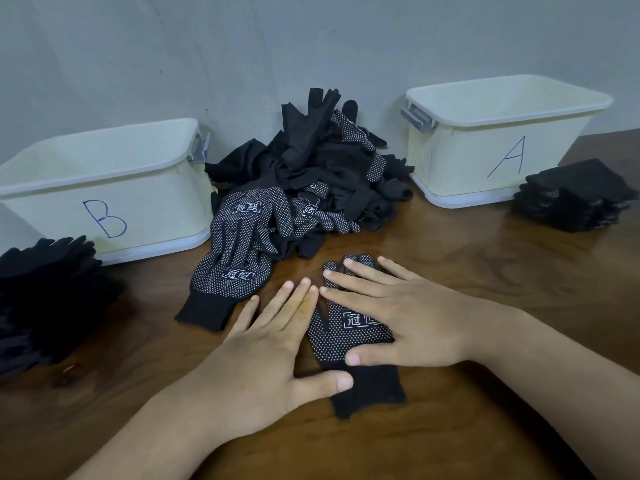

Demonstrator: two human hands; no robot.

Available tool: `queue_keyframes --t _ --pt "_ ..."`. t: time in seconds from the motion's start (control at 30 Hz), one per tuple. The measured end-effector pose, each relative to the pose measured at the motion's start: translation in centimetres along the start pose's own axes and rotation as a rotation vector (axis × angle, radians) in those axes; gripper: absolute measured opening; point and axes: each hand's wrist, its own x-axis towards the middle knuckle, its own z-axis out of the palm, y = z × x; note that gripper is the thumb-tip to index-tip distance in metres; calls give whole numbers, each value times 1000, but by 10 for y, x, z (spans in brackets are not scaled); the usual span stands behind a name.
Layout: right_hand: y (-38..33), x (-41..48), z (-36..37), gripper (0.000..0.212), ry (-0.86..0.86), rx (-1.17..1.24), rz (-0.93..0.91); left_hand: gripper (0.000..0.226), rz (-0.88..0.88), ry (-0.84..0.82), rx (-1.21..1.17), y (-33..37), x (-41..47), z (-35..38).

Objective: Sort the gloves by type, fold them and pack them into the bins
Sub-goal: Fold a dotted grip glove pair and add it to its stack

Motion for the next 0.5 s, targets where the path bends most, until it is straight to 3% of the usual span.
queue_keyframes --t 0.17,0.27,0.37,0.5 --pt "4 -3 -2 79 139 134 4 118 22 220 -106 -3 4 4" --pt "11 -3 -6 69 216 200 58 85 34 472 -269 -10 10 4" --pt "15 -3 -5 61 189 203 74 51 -8 672 -285 -23 16 0" --pt "16 -5 -3 59 118 181 54 36 -102 768 -217 -42 20 -4"
